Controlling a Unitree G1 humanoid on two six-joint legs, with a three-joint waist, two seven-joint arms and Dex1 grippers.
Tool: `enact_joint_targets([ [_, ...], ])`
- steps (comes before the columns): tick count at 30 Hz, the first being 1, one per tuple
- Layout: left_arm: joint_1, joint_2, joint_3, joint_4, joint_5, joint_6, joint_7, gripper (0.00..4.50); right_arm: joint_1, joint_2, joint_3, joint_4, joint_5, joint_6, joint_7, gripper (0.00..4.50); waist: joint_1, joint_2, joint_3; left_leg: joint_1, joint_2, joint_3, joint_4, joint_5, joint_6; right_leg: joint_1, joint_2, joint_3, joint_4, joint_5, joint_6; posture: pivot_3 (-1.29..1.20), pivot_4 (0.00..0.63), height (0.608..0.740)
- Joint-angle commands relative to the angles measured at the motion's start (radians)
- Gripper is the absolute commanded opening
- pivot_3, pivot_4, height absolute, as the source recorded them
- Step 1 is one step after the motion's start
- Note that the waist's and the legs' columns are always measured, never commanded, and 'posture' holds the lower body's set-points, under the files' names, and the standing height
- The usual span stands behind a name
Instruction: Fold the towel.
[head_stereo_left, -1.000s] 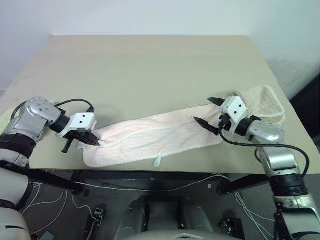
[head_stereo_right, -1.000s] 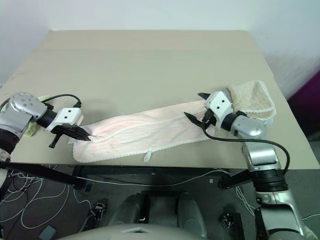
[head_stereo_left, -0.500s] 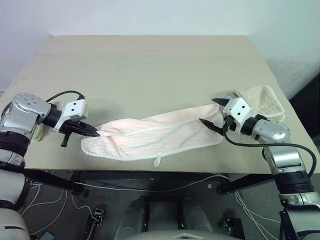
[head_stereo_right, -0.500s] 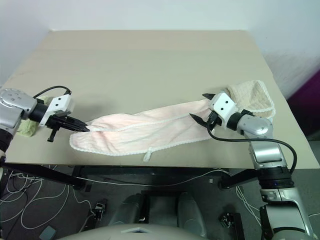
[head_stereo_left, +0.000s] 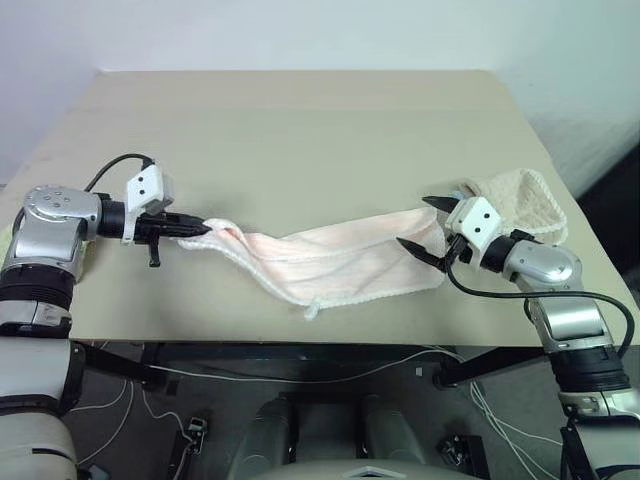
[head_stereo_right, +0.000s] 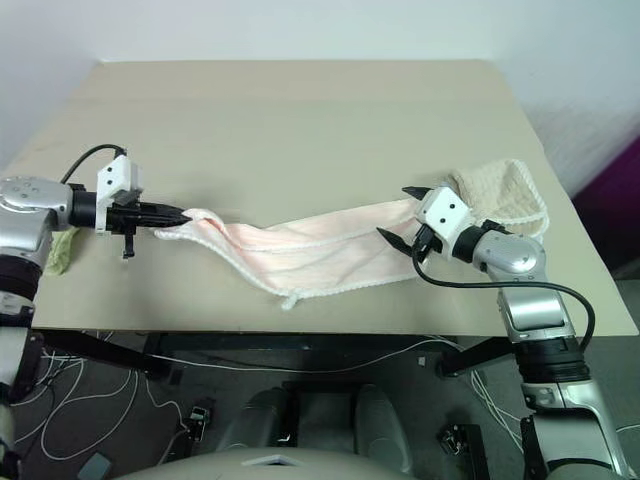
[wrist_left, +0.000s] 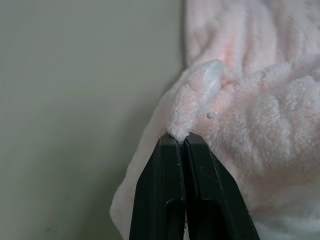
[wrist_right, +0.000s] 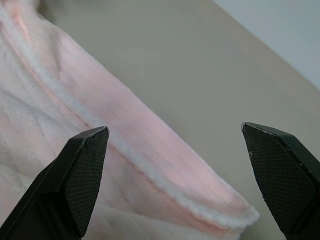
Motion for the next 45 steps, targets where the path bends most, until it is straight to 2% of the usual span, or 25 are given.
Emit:
enact_joint_targets([
  [1,0.022,0.017,0.061,0.006,0.025,-0.022,0.057,0.04,0.016,0.008,-0.022,-0.075,0.003,0.000,-0.029,4.50,0.000,0.000,0.000,0.000,0.000,0.000,0.000,0.000,0.000,0.000,0.000,0.000,0.000,0.000,0.000,0.00,0.150,0.740],
  [4,0.079,0.047,0.056,-0.035,0.034,-0.010,-0.012,0.04,0.030,0.014,-0.020,-0.090,0.003,0.003,-0.043,4.50,-0.002,0.000,0.000,0.000,0.000,0.000,0.000,0.000,0.000,0.000,0.000,0.000,0.000,0.000,0.000,0.00,0.150,0.740],
  [7,0.132,0.079,0.037,-0.062,0.085,-0.098,-0.038,0.04,0.039,0.024,-0.015,-0.096,0.003,0.004,-0.055,4.50,-0.004,0.000,0.000,0.000,0.000,0.000,-0.001,0.000,0.000,-0.001,0.000,0.000,0.000,0.000,0.000,0.00,0.150,0.740],
  [13,0.035,0.023,0.038,0.068,0.210,-0.294,0.165,0.04,0.043,0.046,-0.004,-0.093,0.002,0.002,-0.064,4.50,0.012,-0.001,0.000,0.000,-0.001,0.000,0.000,0.000,0.000,0.001,-0.001,0.000,0.000,0.000,0.000,0.00,0.150,0.740],
  [22,-0.179,-0.039,0.030,0.278,0.354,-0.534,0.435,0.04,0.038,0.062,0.000,-0.086,-0.002,-0.003,-0.070,4.50,-0.002,-0.001,0.000,0.000,-0.001,0.000,0.000,0.000,0.000,0.000,-0.001,0.000,0.000,0.000,0.000,0.00,0.150,0.740],
  [25,-0.182,-0.020,-0.005,0.313,0.399,-0.591,0.399,0.04,0.051,0.059,-0.006,-0.093,-0.001,-0.002,-0.074,4.50,-0.002,-0.001,0.000,0.000,-0.001,0.000,0.000,0.000,0.000,-0.001,0.000,0.000,0.001,0.000,0.000,0.00,0.150,0.740],
  [30,-0.112,0.012,-0.066,0.335,0.433,-0.628,0.222,0.04,0.055,0.058,-0.006,-0.091,-0.003,-0.005,-0.078,4.50,-0.001,-0.001,0.000,0.000,-0.001,0.001,0.000,0.000,0.000,-0.001,0.000,0.000,0.001,0.000,0.000,0.00,0.150,0.740],
  [35,-0.107,0.001,-0.083,0.359,0.454,-0.609,0.204,0.04,0.052,0.061,-0.001,-0.086,-0.004,-0.010,-0.081,4.50,0.007,-0.001,0.000,0.000,-0.001,0.000,0.000,0.000,0.000,0.000,0.000,0.000,0.001,0.000,0.000,0.00,0.150,0.740],
  [38,-0.117,-0.005,-0.079,0.373,0.448,-0.572,0.185,0.70,0.050,0.065,0.002,-0.085,-0.005,-0.013,-0.082,4.50,0.005,-0.001,0.000,0.000,-0.001,0.000,0.000,0.000,0.000,0.001,0.000,0.000,0.000,0.000,0.000,0.00,0.150,0.740],
  [41,-0.130,-0.006,-0.069,0.385,0.439,-0.541,0.178,1.67,0.051,0.072,0.008,-0.086,-0.008,-0.016,-0.086,4.50,0.001,-0.001,0.000,0.000,-0.001,0.000,0.000,0.000,0.000,0.000,0.000,0.000,0.001,0.000,0.000,0.00,0.150,0.740],
  [45,-0.165,-0.014,-0.018,0.404,0.381,-0.403,0.114,3.04,0.059,0.090,0.013,-0.093,-0.011,-0.014,-0.100,4.50,0.000,-0.001,0.000,0.000,0.000,0.000,0.000,0.000,0.000,0.000,0.001,0.000,0.001,0.000,0.000,0.00,0.150,0.740],
])
